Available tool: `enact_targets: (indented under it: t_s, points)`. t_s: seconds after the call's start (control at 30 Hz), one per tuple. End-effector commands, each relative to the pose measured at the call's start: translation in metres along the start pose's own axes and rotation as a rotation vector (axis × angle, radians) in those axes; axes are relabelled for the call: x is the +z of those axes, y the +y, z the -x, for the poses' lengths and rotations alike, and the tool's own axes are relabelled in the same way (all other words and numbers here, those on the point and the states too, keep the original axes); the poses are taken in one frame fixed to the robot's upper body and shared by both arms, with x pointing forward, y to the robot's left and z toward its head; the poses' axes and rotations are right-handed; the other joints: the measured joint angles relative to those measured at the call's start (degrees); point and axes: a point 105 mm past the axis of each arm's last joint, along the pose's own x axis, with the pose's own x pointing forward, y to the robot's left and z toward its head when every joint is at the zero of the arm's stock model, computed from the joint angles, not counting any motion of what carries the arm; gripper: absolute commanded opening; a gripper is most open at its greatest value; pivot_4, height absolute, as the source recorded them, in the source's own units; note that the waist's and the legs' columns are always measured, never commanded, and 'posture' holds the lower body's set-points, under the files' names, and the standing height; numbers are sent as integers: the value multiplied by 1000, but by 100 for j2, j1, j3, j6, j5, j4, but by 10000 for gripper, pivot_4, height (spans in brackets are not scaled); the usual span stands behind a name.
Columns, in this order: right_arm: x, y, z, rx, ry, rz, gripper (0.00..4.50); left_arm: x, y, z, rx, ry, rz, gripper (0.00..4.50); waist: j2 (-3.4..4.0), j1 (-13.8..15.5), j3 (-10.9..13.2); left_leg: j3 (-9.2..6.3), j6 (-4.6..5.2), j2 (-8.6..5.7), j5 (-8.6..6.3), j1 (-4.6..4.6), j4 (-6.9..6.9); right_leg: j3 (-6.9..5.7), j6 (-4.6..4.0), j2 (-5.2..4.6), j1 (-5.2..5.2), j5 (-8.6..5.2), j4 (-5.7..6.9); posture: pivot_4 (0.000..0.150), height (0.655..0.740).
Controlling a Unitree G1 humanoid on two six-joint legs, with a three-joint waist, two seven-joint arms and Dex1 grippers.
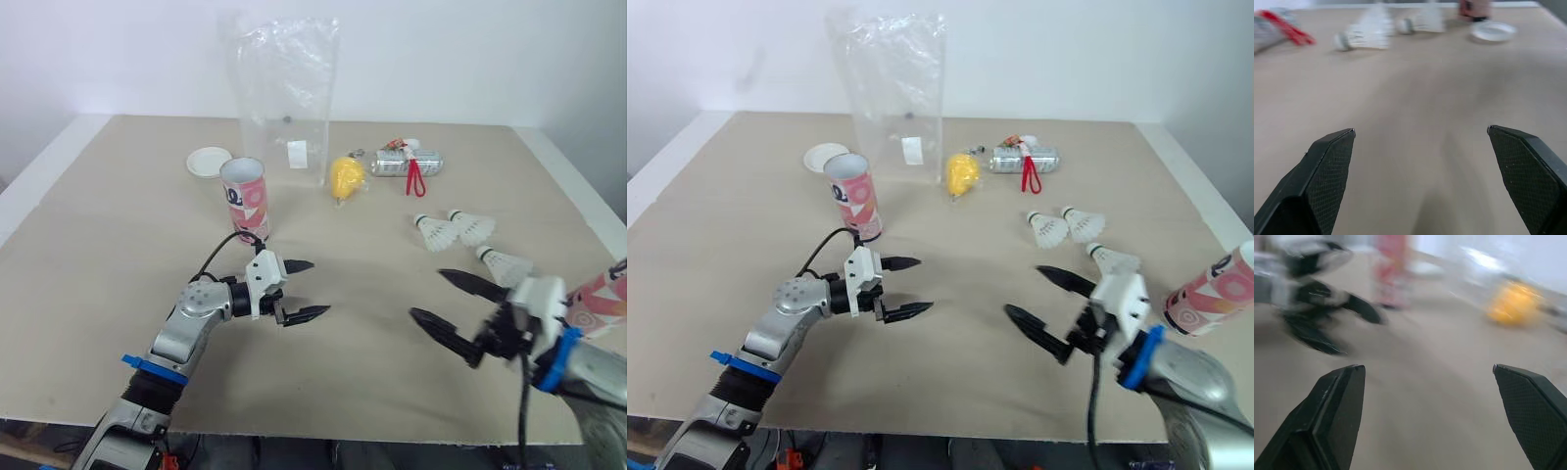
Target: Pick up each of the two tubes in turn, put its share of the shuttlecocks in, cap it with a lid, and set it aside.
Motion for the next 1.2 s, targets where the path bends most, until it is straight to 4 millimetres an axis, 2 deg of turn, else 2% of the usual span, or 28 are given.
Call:
enact_targets:
  t_s: [0.03,0.2,0.33,0.53,0.63,0.8,1.2]
  points:
    - [-6,3,-15,128,-6,11,44773,12,9,7,108,-21,-32,45000,0,117,0,-10,-2,-6,-2,-5,-2,-6,5,-2,1,-8,0,1500,7400]
    - [-11,-11,-52,304,-41,52,44773,7,22,27,337,-3,13,45000,-7,117,8,-3,-17,-1,-16,-6,1,-5,-8,-3,0,-6,-4,1500,7400]
    - [-8,-24,-66,333,-62,60,44773,6,32,42,488,-7,78,45000,-9,168,12,-33,-19,1,-14,-5,3,-26,-16,7,7,-6,6,1500,7400]
    - [-8,-26,-77,364,-62,98,44773,-2,43,56,643,21,138,45000,-8,157,13,-35,-20,-1,-13,-4,8,-29,-15,4,14,-6,6,1500,7400]
    - [-8,-26,-79,356,-59,94,44773,-9,52,56,691,40,157,45000,-8,157,13,-38,-23,-1,-12,-3,8,-32,-24,5,15,0,8,1500,7400]
    - [-10,-29,-72,314,-43,93,44773,-18,80,51,773,52,214,45000,-9,156,13,-49,-28,-4,-3,-1,12,-43,-31,7,20,9,12,1500,7400]
    - [-7,-35,-61,214,-26,112,44773,-26,109,27,727,93,174,45000,-9,152,13,-53,-36,-7,2,-1,9,-46,-29,7,23,11,12,1500,7400]
